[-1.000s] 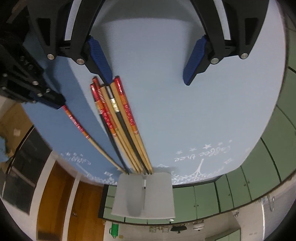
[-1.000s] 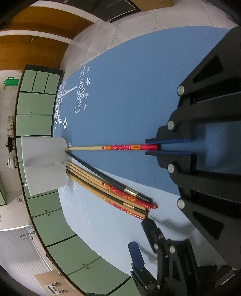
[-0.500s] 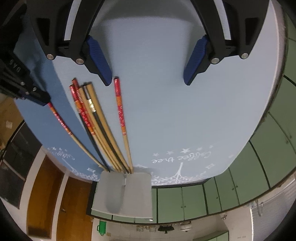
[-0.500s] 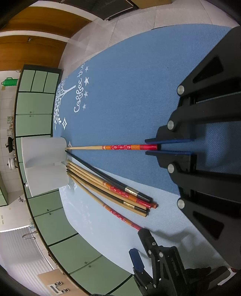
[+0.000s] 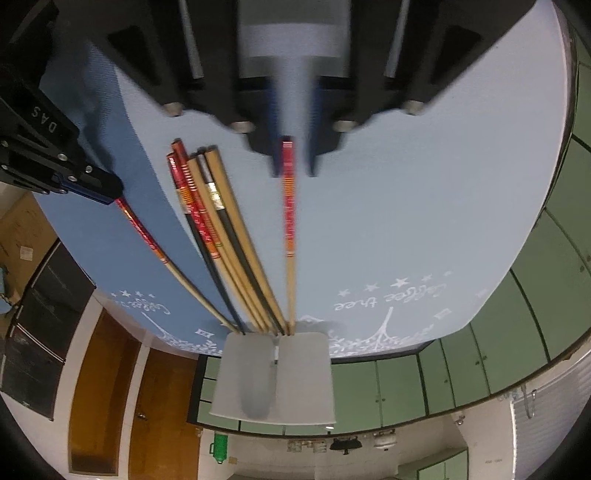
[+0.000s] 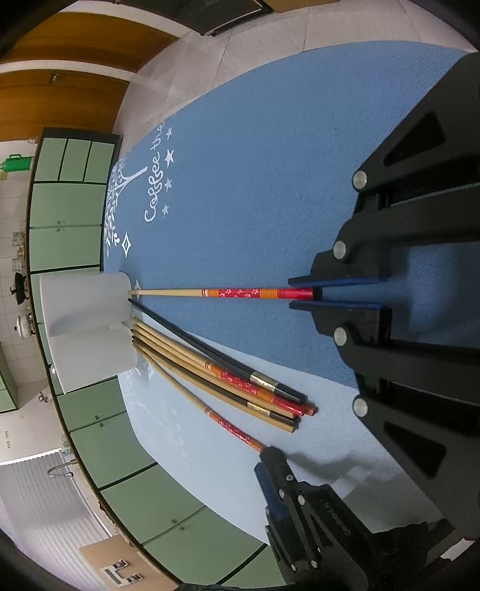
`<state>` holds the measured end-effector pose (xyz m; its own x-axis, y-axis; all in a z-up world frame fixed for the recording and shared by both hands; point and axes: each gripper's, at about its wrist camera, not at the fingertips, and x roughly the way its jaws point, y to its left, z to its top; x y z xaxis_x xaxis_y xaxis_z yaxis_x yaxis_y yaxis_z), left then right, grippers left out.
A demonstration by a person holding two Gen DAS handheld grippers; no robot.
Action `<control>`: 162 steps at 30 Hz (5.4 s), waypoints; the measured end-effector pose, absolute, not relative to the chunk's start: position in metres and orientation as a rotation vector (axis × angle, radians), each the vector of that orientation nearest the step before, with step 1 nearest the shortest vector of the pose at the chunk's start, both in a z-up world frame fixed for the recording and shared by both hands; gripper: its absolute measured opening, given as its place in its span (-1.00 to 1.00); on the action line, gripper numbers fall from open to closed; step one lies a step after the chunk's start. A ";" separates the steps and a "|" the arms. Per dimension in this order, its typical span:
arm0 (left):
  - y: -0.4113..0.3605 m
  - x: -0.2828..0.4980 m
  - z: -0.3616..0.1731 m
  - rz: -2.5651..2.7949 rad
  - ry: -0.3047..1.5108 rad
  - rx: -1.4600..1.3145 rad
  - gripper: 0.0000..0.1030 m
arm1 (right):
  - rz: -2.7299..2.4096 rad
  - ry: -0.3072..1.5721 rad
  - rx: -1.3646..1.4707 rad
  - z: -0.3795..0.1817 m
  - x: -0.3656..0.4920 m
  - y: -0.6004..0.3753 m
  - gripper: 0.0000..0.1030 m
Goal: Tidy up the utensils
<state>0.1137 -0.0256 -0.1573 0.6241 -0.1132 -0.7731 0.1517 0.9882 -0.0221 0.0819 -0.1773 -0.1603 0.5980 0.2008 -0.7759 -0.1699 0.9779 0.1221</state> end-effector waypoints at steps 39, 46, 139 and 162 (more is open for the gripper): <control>-0.007 0.130 0.033 -0.247 0.511 0.011 -0.89 | 0.346 0.587 0.069 0.048 0.119 -0.205 -0.90; -0.007 0.144 0.050 -0.274 0.476 0.001 -0.89 | 0.396 0.540 0.072 0.088 0.140 -0.207 -0.90; 0.036 0.117 -0.153 -0.077 0.888 -0.032 0.33 | 0.177 0.923 -0.083 -0.160 0.074 -0.132 0.70; 0.032 0.120 -0.155 -0.082 0.899 -0.031 0.41 | 0.108 0.929 -0.032 -0.153 0.078 -0.157 0.69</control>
